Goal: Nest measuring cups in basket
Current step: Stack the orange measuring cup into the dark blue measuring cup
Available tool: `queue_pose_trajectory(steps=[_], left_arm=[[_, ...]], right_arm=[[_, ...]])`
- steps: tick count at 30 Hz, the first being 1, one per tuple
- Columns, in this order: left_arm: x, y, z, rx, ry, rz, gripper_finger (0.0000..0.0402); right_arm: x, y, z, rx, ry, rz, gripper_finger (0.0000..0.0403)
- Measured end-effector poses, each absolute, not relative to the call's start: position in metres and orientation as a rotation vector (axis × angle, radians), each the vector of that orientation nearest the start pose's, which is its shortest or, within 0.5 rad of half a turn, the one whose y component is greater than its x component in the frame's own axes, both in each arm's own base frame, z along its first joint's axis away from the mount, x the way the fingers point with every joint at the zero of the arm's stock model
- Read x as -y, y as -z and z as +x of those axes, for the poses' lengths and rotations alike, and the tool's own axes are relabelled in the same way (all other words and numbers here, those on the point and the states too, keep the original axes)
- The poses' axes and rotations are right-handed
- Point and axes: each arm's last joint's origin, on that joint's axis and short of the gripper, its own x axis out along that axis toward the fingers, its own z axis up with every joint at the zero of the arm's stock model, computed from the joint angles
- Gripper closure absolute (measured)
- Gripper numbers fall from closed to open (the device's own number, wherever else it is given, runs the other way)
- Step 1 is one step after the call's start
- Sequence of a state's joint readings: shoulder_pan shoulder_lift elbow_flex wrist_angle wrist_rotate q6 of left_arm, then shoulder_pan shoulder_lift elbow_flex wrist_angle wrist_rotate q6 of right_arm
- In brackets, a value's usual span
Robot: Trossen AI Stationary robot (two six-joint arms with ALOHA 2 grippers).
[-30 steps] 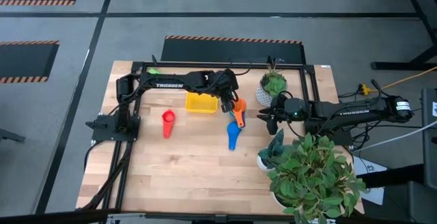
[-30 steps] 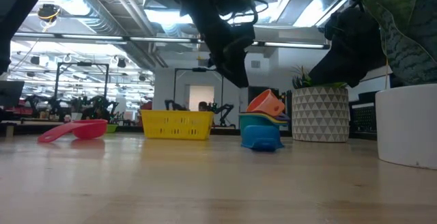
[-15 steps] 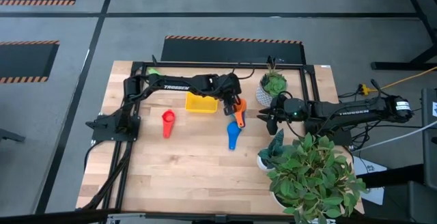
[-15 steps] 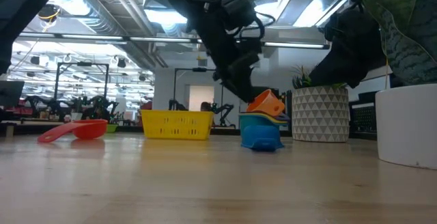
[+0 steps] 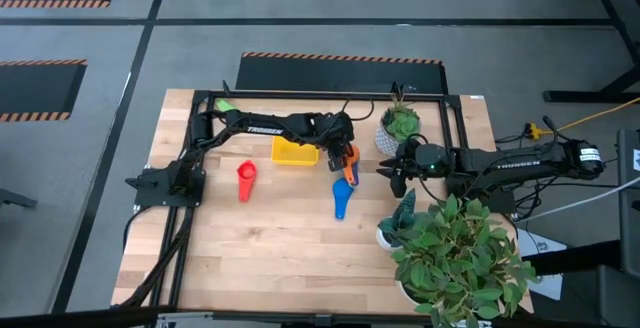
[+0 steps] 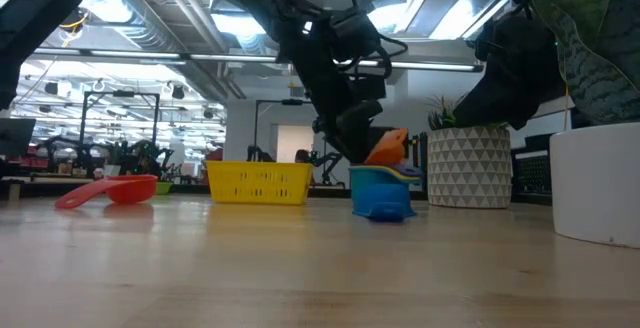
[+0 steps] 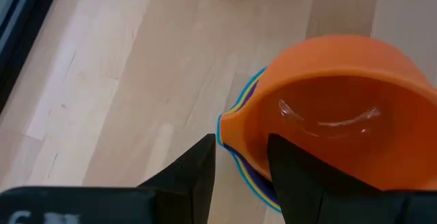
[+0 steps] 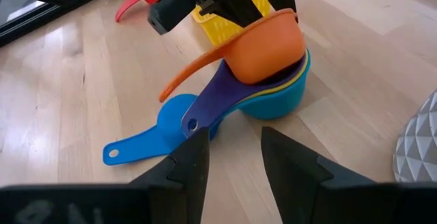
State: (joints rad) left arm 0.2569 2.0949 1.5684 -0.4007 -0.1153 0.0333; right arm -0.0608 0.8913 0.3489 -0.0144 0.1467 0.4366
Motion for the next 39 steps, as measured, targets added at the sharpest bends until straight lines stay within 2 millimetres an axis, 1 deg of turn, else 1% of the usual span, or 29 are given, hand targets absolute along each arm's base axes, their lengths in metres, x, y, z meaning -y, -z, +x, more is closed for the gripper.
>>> queue_pose_trajectory(steps=[12, 16, 19, 32, 35, 39], left_arm=[[-0.116, -0.184, 0.437, -0.927, -0.323, -0.031, 0.0274], [-0.116, -0.185, 0.437, -0.926, -0.323, -0.031, 0.0281], [-0.116, -0.185, 0.437, -0.925, -0.323, -0.031, 0.0295], [-0.116, -0.189, 0.437, -0.908, -0.324, -0.035, 0.038], [-0.116, -0.193, 0.437, -0.899, -0.324, -0.034, 0.039], [-0.115, -0.198, 0.435, -0.896, -0.329, -0.031, 0.0391]], right_arm=[[0.015, -0.183, 0.176, -0.497, 0.336, 0.395, 0.0265], [0.015, -0.183, 0.176, -0.497, 0.336, 0.395, 0.0265], [0.016, -0.183, 0.176, -0.497, 0.337, 0.395, 0.0265], [0.015, -0.183, 0.176, -0.498, 0.337, 0.395, 0.0265], [0.016, -0.183, 0.176, -0.498, 0.338, 0.395, 0.0265], [0.016, -0.183, 0.176, -0.499, 0.338, 0.394, 0.0265]])
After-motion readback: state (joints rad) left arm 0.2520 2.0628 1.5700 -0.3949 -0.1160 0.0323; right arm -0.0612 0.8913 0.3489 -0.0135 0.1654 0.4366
